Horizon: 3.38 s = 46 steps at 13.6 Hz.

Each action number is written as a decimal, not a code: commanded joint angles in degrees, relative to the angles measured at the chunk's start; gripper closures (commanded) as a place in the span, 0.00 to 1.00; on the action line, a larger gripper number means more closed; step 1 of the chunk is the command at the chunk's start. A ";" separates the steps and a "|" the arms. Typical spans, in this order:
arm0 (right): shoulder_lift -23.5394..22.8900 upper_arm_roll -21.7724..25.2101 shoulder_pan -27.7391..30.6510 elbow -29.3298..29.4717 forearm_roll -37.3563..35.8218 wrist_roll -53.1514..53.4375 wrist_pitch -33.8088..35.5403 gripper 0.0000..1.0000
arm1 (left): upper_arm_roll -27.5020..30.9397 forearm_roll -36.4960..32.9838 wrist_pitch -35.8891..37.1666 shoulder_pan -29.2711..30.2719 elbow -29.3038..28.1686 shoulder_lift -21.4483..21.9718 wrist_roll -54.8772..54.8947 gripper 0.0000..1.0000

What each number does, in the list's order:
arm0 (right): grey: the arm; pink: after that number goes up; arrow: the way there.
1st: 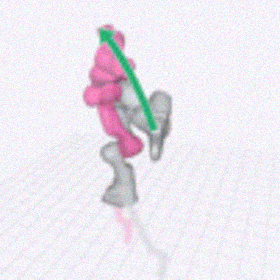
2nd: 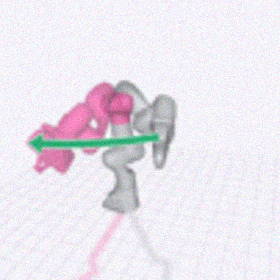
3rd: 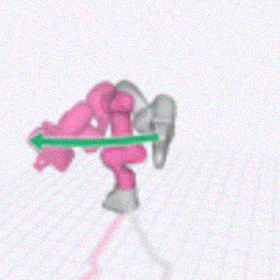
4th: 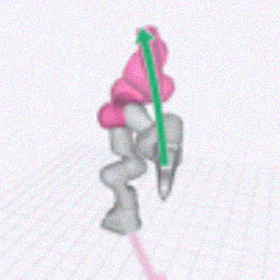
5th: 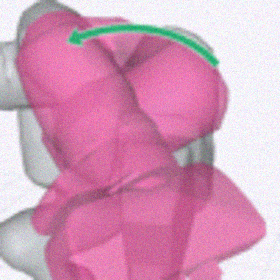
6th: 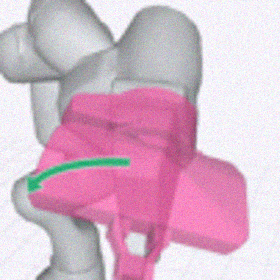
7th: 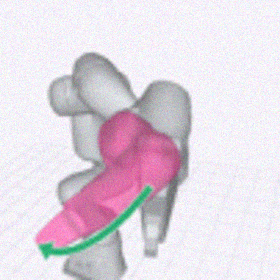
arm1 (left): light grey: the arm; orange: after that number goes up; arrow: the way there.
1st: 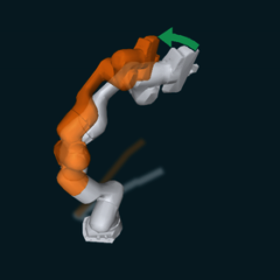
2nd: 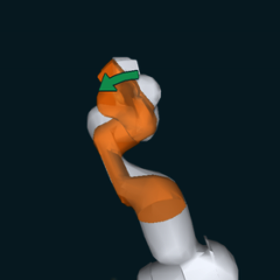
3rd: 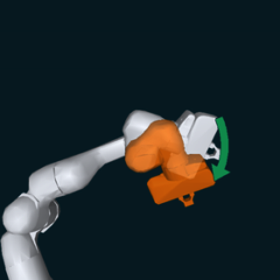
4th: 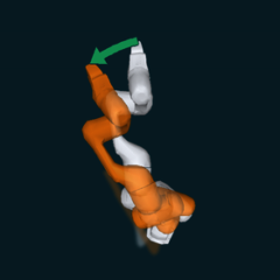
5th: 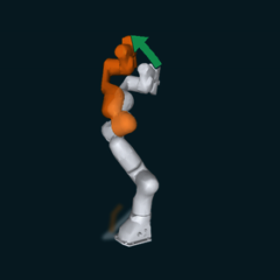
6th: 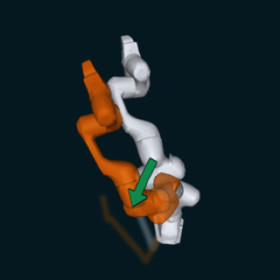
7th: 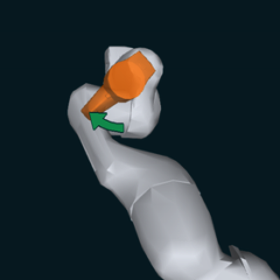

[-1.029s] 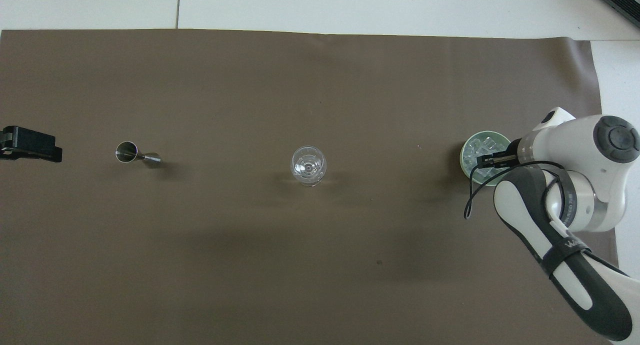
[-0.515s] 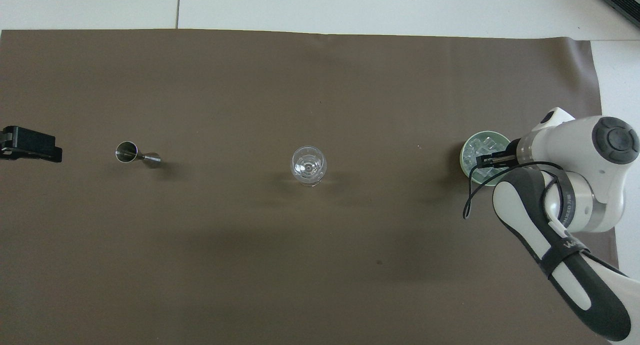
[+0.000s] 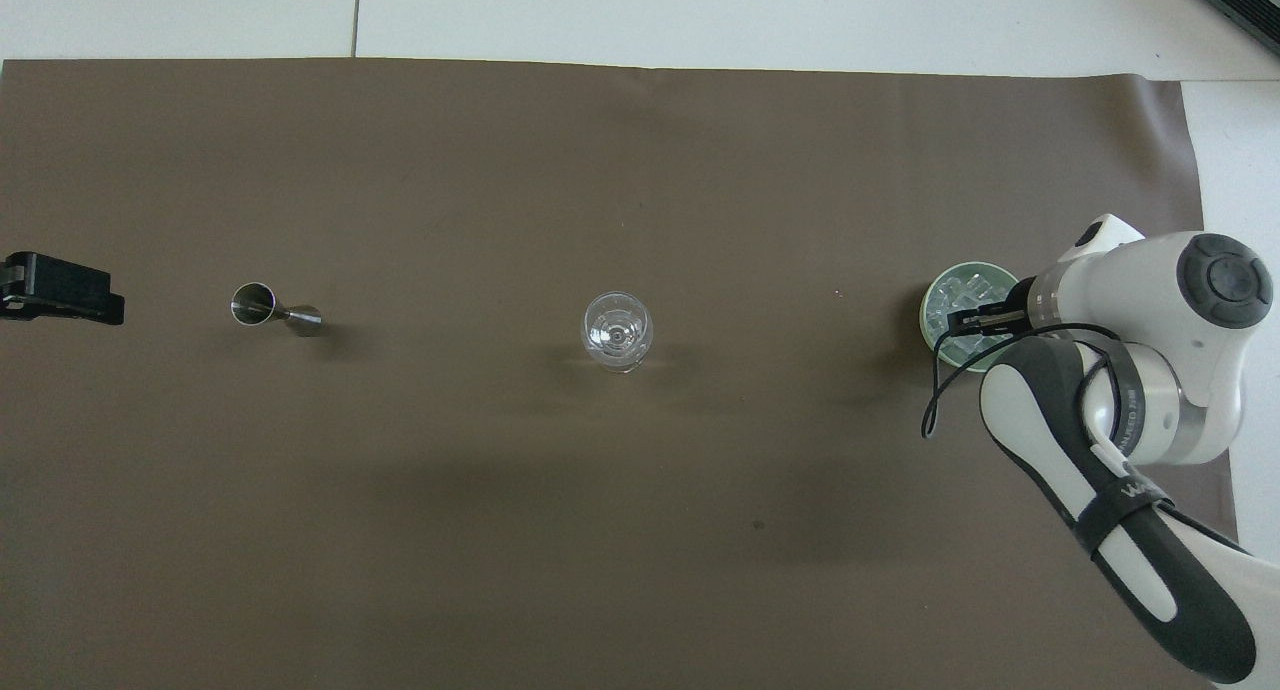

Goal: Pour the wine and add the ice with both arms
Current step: 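Close the right gripper on ice cubes in the green bowl, then carry the ice with the right gripper over the wine glass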

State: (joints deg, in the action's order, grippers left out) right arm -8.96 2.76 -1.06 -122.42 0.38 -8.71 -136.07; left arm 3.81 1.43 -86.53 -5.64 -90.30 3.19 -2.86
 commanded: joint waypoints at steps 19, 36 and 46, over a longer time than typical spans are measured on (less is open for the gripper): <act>2.53 -0.30 0.27 3.67 -0.21 3.78 7.02 1.00 | -0.21 -0.90 0.57 0.28 -1.37 1.46 0.05 0.00; 12.38 -7.31 0.18 20.99 2.50 20.11 39.38 1.00 | -0.21 -0.90 0.57 0.28 -1.37 1.46 0.05 0.00; 10.19 -16.47 -7.89 20.47 13.06 53.67 20.96 1.00 | -0.21 -0.90 0.57 0.28 -1.37 1.46 0.05 0.00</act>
State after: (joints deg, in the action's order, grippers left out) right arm 2.44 -13.60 -6.37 -101.73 12.40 38.86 -111.08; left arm 3.81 1.43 -86.44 -5.64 -90.30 3.21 -2.86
